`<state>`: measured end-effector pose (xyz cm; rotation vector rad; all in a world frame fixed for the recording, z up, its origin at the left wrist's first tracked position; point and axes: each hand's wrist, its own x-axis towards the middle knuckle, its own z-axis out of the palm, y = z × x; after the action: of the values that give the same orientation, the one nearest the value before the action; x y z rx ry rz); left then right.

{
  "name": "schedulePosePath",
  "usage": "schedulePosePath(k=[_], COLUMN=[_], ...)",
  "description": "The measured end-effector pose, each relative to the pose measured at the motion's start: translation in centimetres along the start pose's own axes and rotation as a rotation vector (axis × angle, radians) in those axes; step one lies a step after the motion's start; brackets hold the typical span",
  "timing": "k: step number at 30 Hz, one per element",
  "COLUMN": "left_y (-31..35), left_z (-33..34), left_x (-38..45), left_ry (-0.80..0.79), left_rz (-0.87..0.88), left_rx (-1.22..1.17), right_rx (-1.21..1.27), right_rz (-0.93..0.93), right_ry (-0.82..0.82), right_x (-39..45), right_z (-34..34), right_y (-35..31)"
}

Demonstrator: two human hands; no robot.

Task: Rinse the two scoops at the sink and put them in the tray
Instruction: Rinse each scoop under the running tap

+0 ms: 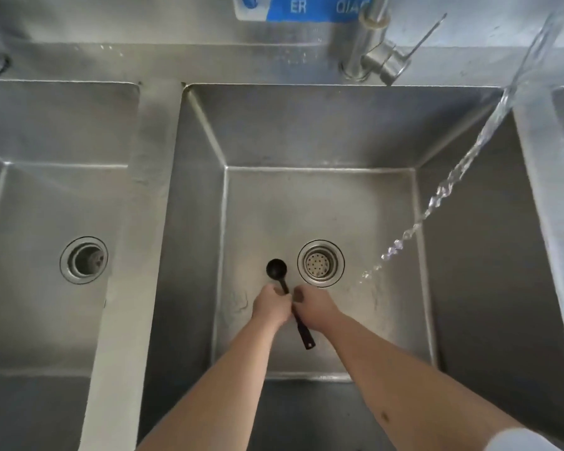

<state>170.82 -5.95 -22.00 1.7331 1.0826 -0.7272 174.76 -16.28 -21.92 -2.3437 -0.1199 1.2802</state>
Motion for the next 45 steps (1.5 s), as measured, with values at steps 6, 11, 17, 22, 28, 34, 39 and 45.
schedulePosePath(k=[6, 11, 17, 22, 28, 34, 39, 45], left_y=[-1.8, -1.2, 2.5, 6.6, 10.6, 13.1, 14.2, 15.4], left_z=[0.7, 0.2, -1.2, -0.8, 0.5, 1.6, 2.6, 3.3], left_x=[3.1, 1.0, -4.6, -9.7, -13.6, -15.6, -15.6, -15.5], left_ry=[-0.023, -0.091, -0.106, -0.405, -0.515, -0.472, -0.34, -0.213], left_rz=[-0.036, -0.053, 0.063, 0.234, 0.341, 0.317, 0.231, 0.167], left_rx=[-0.208, -0.359, -0.506, -0.75, -0.775, -0.767, -0.773, -0.705], right_rx=[0.117, 0.309, 0.89, 1.096, 1.119, 1.13, 1.116, 1.194], right_rz=[0.021, 0.003, 0.104, 0.095, 0.051, 0.045, 0.026, -0.038], right_ry=[0.064, 0.065, -0.03, 0.019, 0.104, 0.128, 0.102, 0.063], right_x=[1.9, -0.6, -7.6, -13.8, -17.7, -19.3, -20.4, -22.2], right_z=[1.9, 0.7, -3.9, -8.2, -11.5, -13.1, -14.1, -14.9], right_y=[0.0, 0.4, 0.6, 1.4, 2.0, 2.7, 2.8, 2.8])
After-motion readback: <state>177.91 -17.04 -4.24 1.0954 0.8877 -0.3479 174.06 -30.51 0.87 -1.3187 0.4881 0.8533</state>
